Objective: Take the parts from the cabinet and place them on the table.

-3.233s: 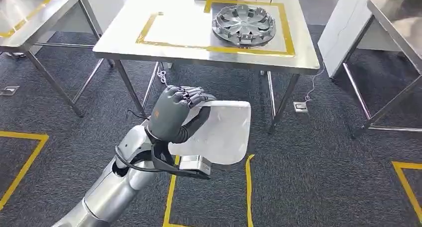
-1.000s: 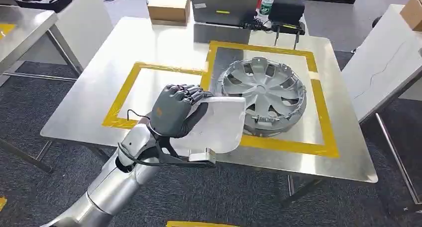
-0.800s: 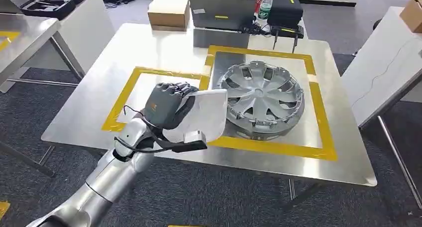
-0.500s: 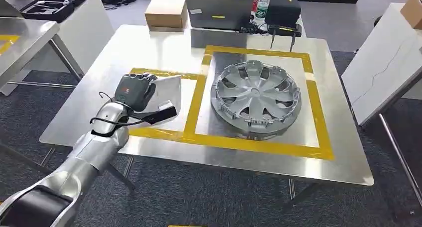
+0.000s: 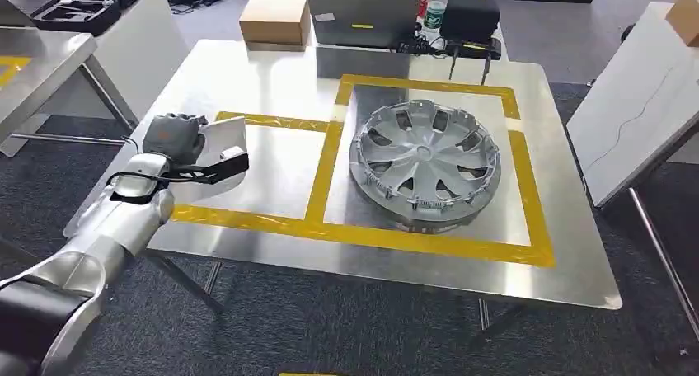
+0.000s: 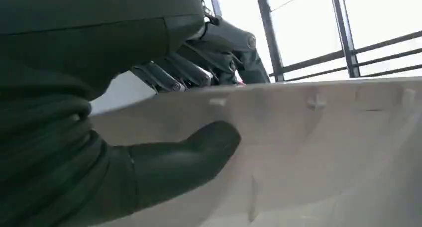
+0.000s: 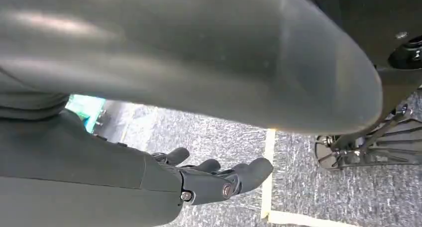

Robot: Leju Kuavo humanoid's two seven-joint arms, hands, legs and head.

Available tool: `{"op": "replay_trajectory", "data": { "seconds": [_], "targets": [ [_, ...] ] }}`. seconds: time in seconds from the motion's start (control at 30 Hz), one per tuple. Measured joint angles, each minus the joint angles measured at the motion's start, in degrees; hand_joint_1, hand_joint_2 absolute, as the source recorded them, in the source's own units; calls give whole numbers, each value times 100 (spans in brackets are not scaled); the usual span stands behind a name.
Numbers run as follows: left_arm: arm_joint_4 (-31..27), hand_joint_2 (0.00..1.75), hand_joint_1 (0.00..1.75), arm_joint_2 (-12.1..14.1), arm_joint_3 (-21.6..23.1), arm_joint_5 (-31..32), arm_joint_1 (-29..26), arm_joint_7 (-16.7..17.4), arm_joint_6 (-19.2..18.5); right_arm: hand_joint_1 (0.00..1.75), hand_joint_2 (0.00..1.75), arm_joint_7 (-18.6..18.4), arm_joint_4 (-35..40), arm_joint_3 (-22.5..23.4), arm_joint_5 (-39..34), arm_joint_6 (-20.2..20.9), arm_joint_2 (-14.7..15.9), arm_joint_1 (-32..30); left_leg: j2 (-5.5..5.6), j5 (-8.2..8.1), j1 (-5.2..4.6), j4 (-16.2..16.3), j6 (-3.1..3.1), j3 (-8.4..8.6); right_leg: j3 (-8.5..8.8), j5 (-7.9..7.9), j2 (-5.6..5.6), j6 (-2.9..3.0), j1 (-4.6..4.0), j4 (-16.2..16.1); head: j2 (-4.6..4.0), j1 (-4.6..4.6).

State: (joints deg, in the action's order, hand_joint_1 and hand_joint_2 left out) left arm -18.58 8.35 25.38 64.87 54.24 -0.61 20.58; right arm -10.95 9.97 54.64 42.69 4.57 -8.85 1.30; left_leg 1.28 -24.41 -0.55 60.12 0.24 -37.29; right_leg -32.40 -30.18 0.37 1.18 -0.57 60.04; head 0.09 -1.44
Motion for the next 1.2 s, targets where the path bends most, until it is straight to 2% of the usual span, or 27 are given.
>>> {"op": "replay_trajectory", "data": {
  "seconds": [0.03,0.17,0.47,0.53,0.63,0.7,0.8,0.93,1.03,1.2],
  "targets": [
    [20,0,0,0,0,18,14,-9,93,0,0,29,0,11,-2,-9,0,0,0,0,0,0,0,1,1,0,0,0,1,-1,0,0],
    [94,0,0,-22,0,114,23,-105,600,0,0,64,0,28,53,-24,0,1,2,0,0,1,1,1,6,1,0,-1,3,-4,0,2],
    [146,0,0,-308,-2,297,144,-297,1110,0,0,59,0,28,122,-85,-2,8,2,-3,-2,1,5,2,8,2,-3,-3,5,-11,0,0],
    [142,0,0,-405,-2,297,199,-396,1319,0,0,59,0,29,138,-92,-2,7,2,-3,-2,1,5,2,8,2,-2,-3,5,-12,0,0],
    [87,0,0,-547,-24,289,278,-744,1824,0,0,59,0,33,155,-101,-9,8,4,-4,-2,2,6,3,9,4,-4,-6,6,-12,0,0],
    [-171,0,0,-667,-99,405,269,-1083,1931,0,0,59,0,35,168,-107,-13,14,4,-4,-3,2,6,3,9,4,-4,-6,7,-13,0,0],
    [-836,0,0,-914,-341,531,228,-1916,1963,0,0,59,0,37,171,-114,-13,26,17,-4,-4,2,7,2,17,3,-12,-7,7,-17,0,0],
    [-1629,0,0,-1261,-557,457,148,-2445,1965,0,0,64,0,39,179,-105,-13,78,9,-22,-25,12,34,8,23,7,-2,-32,27,-28,0,0],
    [-2160,0,0,-1414,-579,422,-9,-2640,1965,0,0,85,0,42,214,-90,-13,75,5,-39,-43,16,61,15,31,-3,1,-57,48,-28,0,0],
    [-2852,0,0,-1523,-577,437,-402,-2706,1965,0,0,131,0,39,234,-90,-13,78,4,-80,-80,15,130,31,70,-27,-9,-119,79,-66,0,-2]
  ]
}}
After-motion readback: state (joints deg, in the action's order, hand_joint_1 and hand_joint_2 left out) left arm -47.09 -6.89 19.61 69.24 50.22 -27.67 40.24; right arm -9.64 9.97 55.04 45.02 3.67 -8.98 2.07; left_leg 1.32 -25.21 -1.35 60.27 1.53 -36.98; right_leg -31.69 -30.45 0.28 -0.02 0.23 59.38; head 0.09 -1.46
